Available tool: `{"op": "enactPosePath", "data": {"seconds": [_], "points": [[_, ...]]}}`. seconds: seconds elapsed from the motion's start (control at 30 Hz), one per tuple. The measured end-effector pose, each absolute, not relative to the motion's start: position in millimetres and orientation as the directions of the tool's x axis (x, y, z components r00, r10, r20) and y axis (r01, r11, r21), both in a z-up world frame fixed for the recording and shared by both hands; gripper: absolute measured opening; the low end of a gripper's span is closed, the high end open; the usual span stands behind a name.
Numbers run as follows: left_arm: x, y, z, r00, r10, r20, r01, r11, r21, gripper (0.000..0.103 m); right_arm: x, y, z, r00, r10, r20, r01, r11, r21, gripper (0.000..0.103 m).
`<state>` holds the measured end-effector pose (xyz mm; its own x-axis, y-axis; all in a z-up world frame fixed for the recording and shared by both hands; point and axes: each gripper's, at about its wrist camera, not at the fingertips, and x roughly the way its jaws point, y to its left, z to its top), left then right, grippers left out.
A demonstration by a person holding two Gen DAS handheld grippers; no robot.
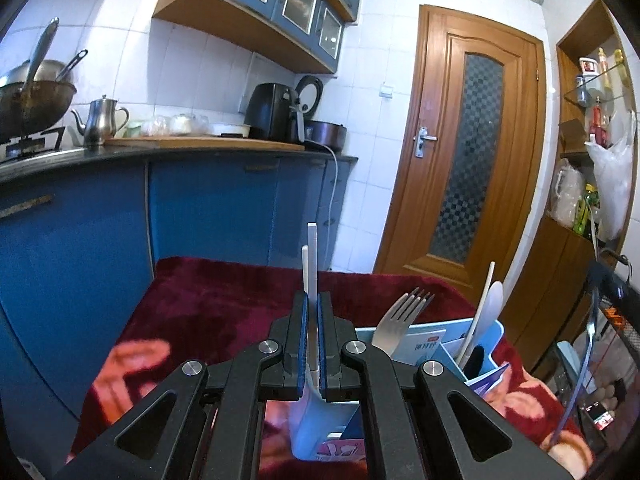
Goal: Organize utensils
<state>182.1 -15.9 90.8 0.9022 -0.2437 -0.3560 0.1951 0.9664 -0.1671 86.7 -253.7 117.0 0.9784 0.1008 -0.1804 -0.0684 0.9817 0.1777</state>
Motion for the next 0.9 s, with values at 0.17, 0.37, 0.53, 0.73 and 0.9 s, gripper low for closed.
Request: {"op": "enactPosePath", "data": {"seconds": [0.17, 0.37, 0.53, 0.73, 0.9], "points": [[185, -15, 86, 0.897, -0.251, -0.364, 0.199, 0.964, -0.174, 0.004, 108, -249, 124, 0.991, 0.078, -0.107, -0.059, 0.984, 0.168, 0.023], [189, -17, 79, 0.887, -0.256, -0.383, 0.204, 0.964, -0.172, 0.004, 132, -242, 123, 0.997, 0.039, -0.071, -0.028, 0.990, 0.141, 0.023], [191, -17, 75, 0.883, -0.262, -0.390, 0.209, 0.963, -0.172, 0.004, 147, -243, 114, 0.997, 0.016, -0.074, -0.004, 0.988, 0.153, 0.023], [193, -17, 72, 0.877, -0.265, -0.400, 0.212, 0.962, -0.173, 0.004, 155, -244, 102, 0.995, 0.015, -0.100, 0.001, 0.986, 0.167, 0.024], [193, -19, 71, 0.873, -0.272, -0.404, 0.218, 0.960, -0.175, 0.004, 159, -238, 93, 0.990, 0.038, -0.134, -0.018, 0.989, 0.147, 0.024]]}}
